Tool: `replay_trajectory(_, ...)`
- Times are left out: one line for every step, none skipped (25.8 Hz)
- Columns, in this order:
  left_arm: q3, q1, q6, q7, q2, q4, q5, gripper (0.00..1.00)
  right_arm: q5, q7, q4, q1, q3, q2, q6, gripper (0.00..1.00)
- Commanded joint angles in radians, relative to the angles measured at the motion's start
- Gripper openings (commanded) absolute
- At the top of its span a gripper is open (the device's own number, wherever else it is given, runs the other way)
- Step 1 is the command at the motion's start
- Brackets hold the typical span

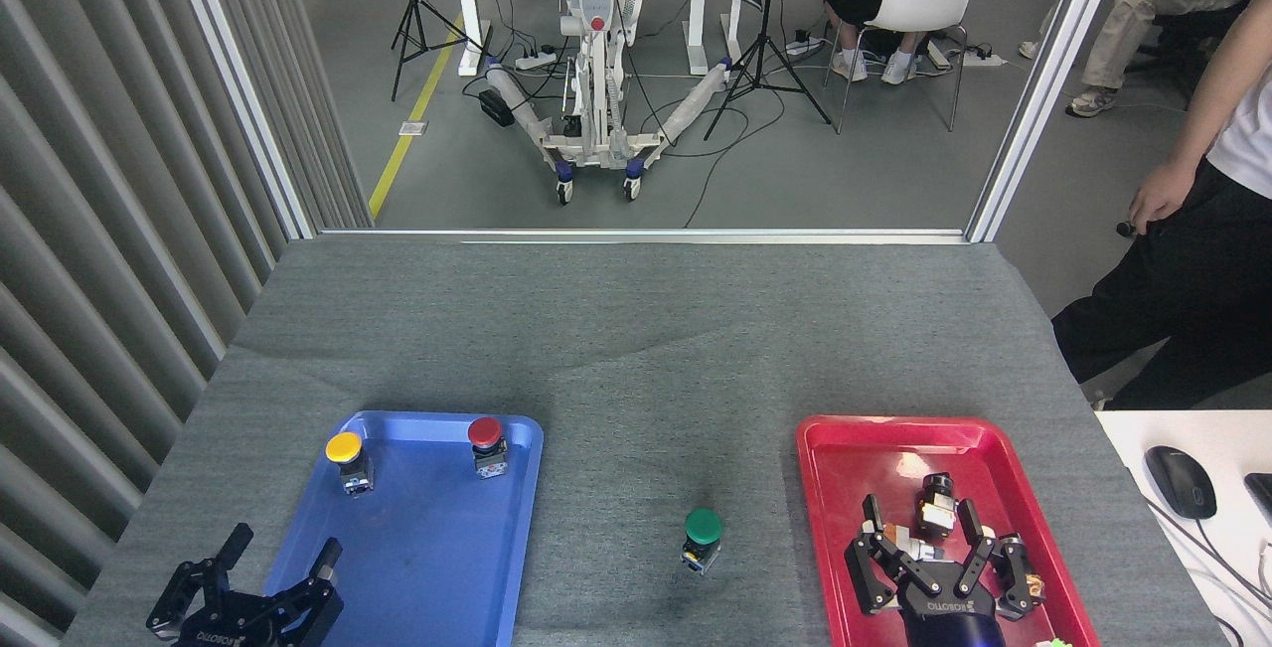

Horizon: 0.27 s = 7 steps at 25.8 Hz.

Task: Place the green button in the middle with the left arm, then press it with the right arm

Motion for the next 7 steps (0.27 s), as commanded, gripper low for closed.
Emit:
replay_trajectory(-0.004,-0.001,0.001,0.0,0.001,0.0,0.0,0.99,0.0,-0.004,-0.002,0.007,-0.002,-0.001,-0.002,1.0)
replay_trajectory(-0.004,-0.001,0.001,0.0,0.0,0.002,0.0,0.99,0.0,-0.006,-0.002,0.007,-0.002,0.001,-0.002,1.0)
replay_trajectory(-0.004,-0.001,0.003,0.0,0.0,0.002,0.0,0.99,0.0,-0.004,-0.002,0.007,-0.002,-0.001,-0.002,1.0)
replay_trajectory(-0.004,-0.002,0.003,0.0,0.001,0.002,0.0,0.99,0.0,-0.006,-0.003,0.007,-0.002,0.001,-0.002,1.0)
replay_trajectory(-0.004,-0.002,0.004,0.0,0.001,0.002,0.0,0.99,0.0,-0.006,-0.003,0.007,-0.002,0.001,0.0,1.0)
replay_trajectory(-0.004,-0.002,0.006,0.0,0.0,0.002,0.0,0.99,0.001,-0.006,-0.003,0.007,-0.002,0.001,0.0,1.0)
replay_trajectory(-0.004,-0.002,0.006,0.0,0.0,0.002,0.0,0.99,0.001,-0.006,-0.003,0.007,-0.002,0.001,0.0,1.0)
